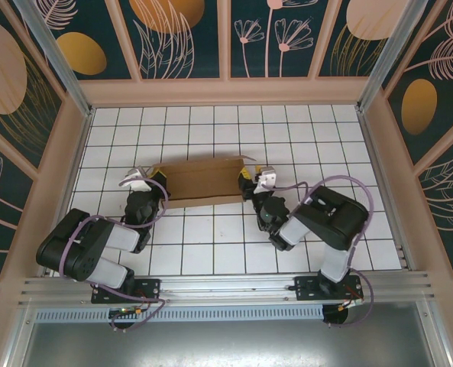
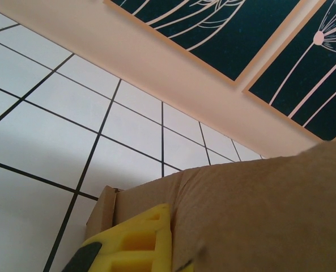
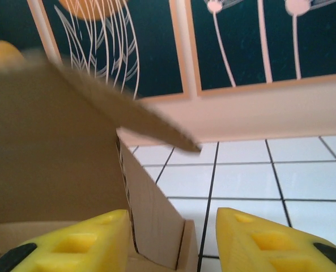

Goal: Fold the paper box

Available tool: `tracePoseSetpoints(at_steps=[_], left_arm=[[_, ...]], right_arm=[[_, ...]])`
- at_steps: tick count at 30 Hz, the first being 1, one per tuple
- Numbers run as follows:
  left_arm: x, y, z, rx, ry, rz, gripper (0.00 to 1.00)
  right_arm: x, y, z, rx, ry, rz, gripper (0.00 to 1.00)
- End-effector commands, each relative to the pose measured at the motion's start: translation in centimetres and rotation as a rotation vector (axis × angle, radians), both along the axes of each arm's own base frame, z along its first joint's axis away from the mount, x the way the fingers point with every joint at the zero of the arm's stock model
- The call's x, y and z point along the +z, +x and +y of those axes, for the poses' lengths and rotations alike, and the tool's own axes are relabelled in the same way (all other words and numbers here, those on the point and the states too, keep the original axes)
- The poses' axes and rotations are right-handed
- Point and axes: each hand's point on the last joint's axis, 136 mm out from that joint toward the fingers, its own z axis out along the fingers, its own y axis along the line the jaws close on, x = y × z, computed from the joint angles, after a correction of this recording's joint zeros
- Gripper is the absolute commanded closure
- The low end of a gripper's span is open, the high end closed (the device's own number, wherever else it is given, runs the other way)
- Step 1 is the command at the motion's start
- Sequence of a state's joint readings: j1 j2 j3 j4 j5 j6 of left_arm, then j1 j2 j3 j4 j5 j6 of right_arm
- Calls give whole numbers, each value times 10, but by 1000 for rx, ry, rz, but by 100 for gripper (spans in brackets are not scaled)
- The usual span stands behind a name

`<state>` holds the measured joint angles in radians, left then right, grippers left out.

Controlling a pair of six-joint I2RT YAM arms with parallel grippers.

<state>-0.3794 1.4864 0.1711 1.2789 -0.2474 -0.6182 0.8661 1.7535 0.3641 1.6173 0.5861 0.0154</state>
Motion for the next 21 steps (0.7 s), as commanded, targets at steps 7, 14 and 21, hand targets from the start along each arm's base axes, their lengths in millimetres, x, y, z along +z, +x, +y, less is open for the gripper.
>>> tracePoseSetpoints(at_steps=[7, 14, 21], left_arm=[[-89, -33, 0, -49, 168, 316, 100], [-86, -30, -17, -103, 245, 296, 100], [-80, -21, -39, -170, 370, 269, 100]], right_arm=[[79, -38, -54, -178, 35, -165, 63], [135, -14, -16, -113, -117, -58, 72], [133, 6, 59, 323, -178, 212, 80]])
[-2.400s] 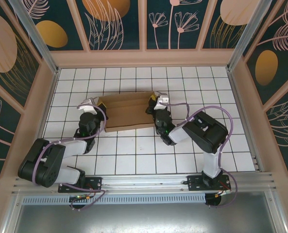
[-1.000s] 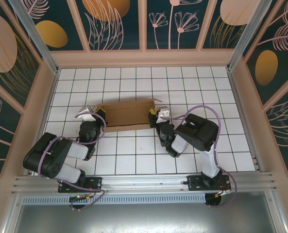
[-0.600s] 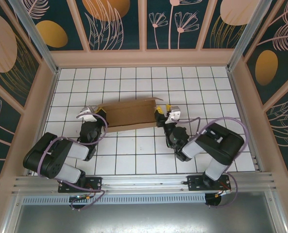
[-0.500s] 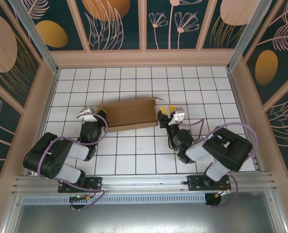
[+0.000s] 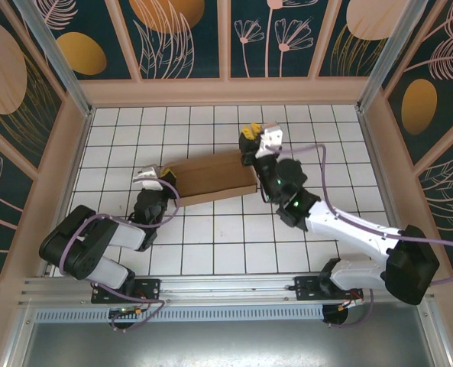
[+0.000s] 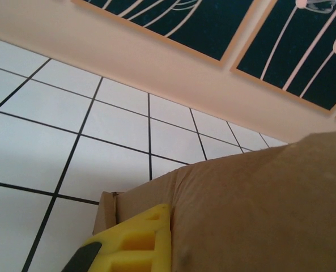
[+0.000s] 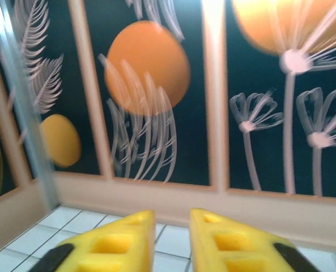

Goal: Fold the paper box

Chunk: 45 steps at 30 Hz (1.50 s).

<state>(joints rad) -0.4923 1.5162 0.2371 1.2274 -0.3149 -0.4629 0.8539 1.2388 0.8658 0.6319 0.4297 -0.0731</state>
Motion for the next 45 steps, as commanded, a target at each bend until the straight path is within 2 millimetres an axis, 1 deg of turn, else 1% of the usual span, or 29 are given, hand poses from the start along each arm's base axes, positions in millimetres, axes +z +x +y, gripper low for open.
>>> tracePoseSetpoints(at_steps=[1, 3, 4, 7, 10, 12, 15, 22, 25, 26, 29, 32, 36, 37, 39, 41, 45], left_arm=[[-82, -23, -7, -88, 225, 283, 100], [-82, -19, -11, -99, 241, 286, 100], [-83, -18, -13, -108, 248, 289, 100], [-84, -14, -19, -134, 266, 292, 100], [-85, -12, -18, -126, 271, 291, 99], [-83, -12, -20, -131, 264, 290, 96], [-79, -12, -20, -128, 249, 280, 90], [-75, -12, -22, -125, 192, 282, 75], [-74, -14, -21, -116, 158, 287, 72], [-72, -14, -21, -110, 143, 287, 71], [-65, -18, -20, -105, 93, 284, 70], [-62, -22, -14, -70, 49, 310, 69], [-57, -31, -16, -85, -12, 340, 69], [-59, -33, -11, -57, -31, 360, 69], [-64, -39, 5, 37, -54, 404, 69], [-62, -42, 18, 110, -83, 411, 70], [-44, -43, 23, 133, -99, 383, 71]], right_arm=[[-66, 12, 31, 203, -111, 326, 82], [-77, 26, 32, 218, -93, 408, 84], [-86, 34, 32, 216, -95, 461, 85], [-108, 50, 33, 202, -97, 565, 87], [-139, 58, 37, 185, -122, 653, 89], [-157, 58, 39, 179, -133, 704, 90], [-177, 55, 36, 168, -126, 745, 91], [-210, 51, 33, 146, -106, 813, 90], [-227, 45, 37, 173, -97, 856, 88], [-235, 44, 36, 169, -101, 872, 88], [-251, 41, 34, 162, -116, 900, 88], [-261, 42, 32, 147, -134, 911, 89], [-264, 44, 30, 137, -142, 911, 89], [-264, 45, 29, 135, -141, 908, 89], [-264, 47, 27, 132, -142, 907, 89], [-266, 47, 26, 133, -154, 908, 89], [-271, 46, 28, 152, -161, 920, 89]])
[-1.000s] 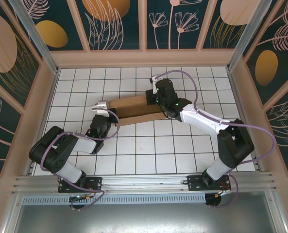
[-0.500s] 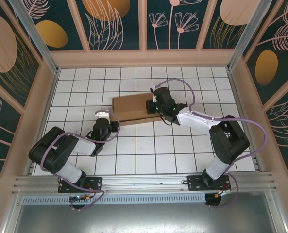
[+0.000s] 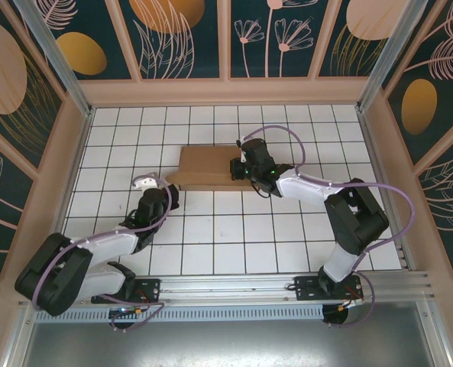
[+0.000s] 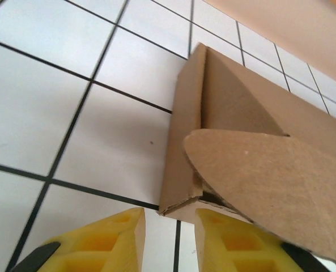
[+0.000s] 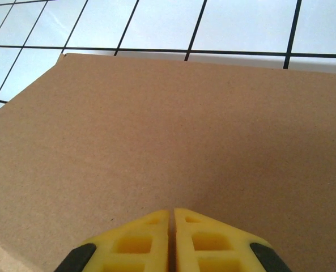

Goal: Fold the paper box

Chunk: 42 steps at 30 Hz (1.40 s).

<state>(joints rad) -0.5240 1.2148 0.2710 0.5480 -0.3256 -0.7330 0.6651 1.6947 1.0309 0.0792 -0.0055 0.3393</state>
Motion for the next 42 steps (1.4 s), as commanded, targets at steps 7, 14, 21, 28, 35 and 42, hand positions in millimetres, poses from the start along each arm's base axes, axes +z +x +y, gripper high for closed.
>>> tracePoseSetpoints(at_steps=[7, 14, 21, 28, 35, 42], left_arm=[[25, -13, 48, 228, 52, -22, 80], [82, 13, 33, 175, 136, -92, 93], [100, 34, 18, 144, 167, -74, 96], [91, 71, 24, 80, 35, 85, 80], [49, 96, -20, -204, -21, 310, 65], [37, 100, -30, -242, -66, 331, 62]], right_arm=[[-31, -7, -2, 49, -44, 65, 93], [-80, -20, -6, 71, -124, 147, 96], [-72, -17, -8, 68, -135, 122, 96], [-34, -10, 4, 114, -83, 79, 77], [38, 1, -1, 142, 125, 21, 52], [65, 35, -78, -188, 53, -83, 43]])
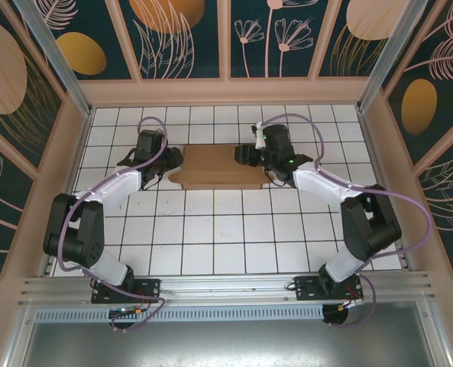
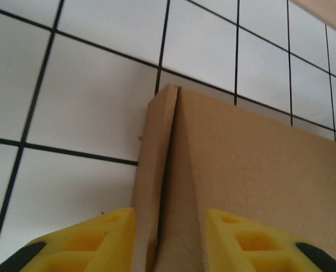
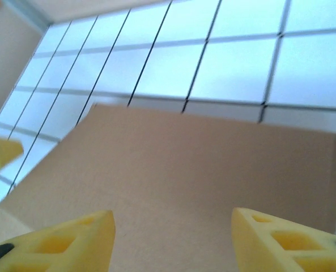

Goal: Fold the paper box

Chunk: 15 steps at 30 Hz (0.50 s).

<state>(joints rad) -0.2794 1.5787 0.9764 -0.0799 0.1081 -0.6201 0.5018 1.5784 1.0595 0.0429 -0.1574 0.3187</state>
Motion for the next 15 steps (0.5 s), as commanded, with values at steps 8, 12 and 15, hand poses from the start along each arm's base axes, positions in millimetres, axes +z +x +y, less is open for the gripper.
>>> tracePoseSetpoints(at_steps=[8, 12, 15], left_arm=[[2, -1, -15, -77, -59, 31, 64], [-3, -5, -19, -84, -88, 67, 67], [-10, -10, -30, -128, -132, 126, 69]], right_arm=[[19, 21, -69, -242, -86, -27, 35], [4, 12, -75, -153, 161, 69, 33], [-17, 8, -63, -64, 185, 178, 24]])
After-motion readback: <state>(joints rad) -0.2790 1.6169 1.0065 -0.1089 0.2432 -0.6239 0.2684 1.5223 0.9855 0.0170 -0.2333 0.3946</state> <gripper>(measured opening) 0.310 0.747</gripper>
